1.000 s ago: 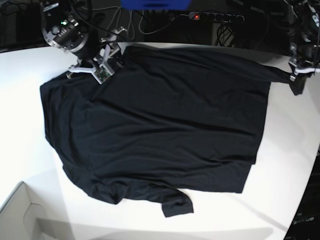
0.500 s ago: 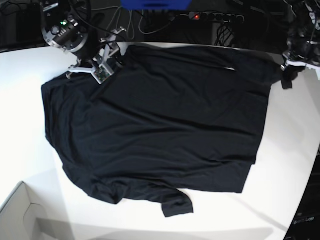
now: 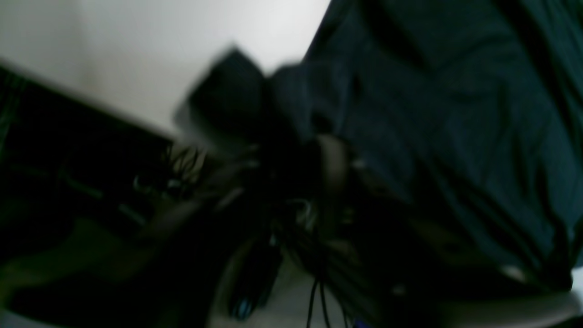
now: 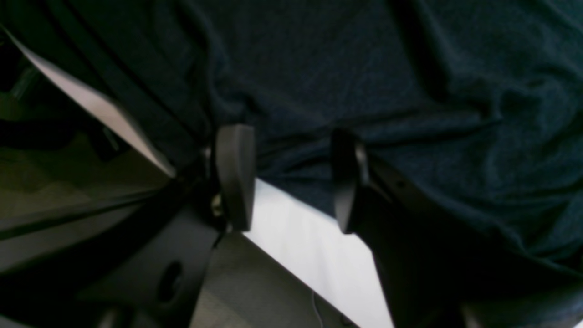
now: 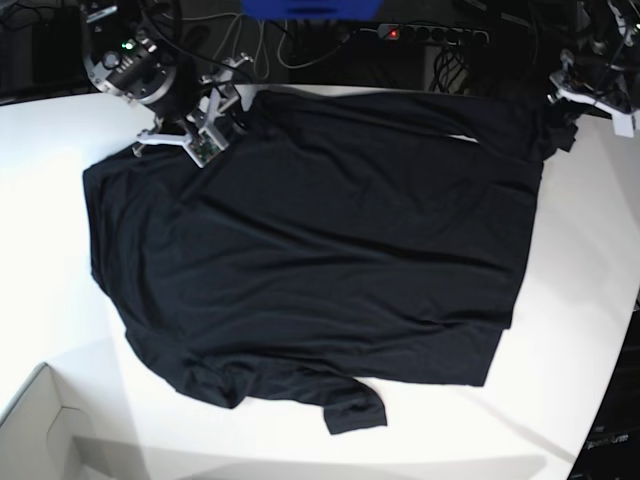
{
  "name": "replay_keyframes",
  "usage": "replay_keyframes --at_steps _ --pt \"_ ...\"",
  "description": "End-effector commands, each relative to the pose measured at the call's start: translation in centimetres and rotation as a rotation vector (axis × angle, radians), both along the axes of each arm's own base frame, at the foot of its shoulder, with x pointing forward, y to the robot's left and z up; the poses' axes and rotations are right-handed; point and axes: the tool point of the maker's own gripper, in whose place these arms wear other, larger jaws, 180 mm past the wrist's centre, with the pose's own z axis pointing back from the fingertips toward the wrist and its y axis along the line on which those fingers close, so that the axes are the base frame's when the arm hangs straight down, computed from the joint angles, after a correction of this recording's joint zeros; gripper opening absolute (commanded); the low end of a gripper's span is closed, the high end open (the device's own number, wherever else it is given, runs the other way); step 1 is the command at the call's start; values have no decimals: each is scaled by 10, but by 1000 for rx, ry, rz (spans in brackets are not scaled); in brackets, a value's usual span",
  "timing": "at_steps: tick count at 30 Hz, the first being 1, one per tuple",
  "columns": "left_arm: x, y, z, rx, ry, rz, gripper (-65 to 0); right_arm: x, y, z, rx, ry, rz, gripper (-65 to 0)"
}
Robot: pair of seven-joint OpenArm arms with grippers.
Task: Layout the t-shirt on the table in an organized manner, then fold the t-shirt properly
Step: 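Pull the shirt's shoulder corner with the left gripper to straighten it, then hold the shirt with the right gripper and lift the left gripper off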
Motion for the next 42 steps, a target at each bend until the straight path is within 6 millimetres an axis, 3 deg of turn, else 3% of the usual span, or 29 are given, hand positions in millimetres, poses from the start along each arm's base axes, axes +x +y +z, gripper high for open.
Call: replay_keyframes --at_steps 1,4,8,12,15,18,22,29,38,42 --pt "0 8 9 21 -22 1 -409 3 2 8 20 -26 6 -373" --pt "-10 12 8 25 5 10 -336 3 2 8 20 -26 6 -373" --pt "-22 20 13 52 11 17 -334 4 2 8 18 -28 7 -373" --pt "-19 38 45 174 -77 -40 -334 4 2 8 18 -28 7 -373" --pt "4 49 68 235 -179 -39 -331 5 2 8 19 -31 8 -373" --pt "22 58 78 244 -236 -6 -331 5 5 9 24 -31 10 -373" --pt "33 66 65 265 -195 21 -331 4 5 8 24 -29 10 -373" --pt "36 72 19 232 -70 59 -330 4 3 8 22 -27 6 -373" --pt "46 65 2 162 -65 68 -330 3 4 8 23 -27 10 -373" --pt "53 53 -7 138 -49 22 -331 3 4 8 23 -27 10 -373"
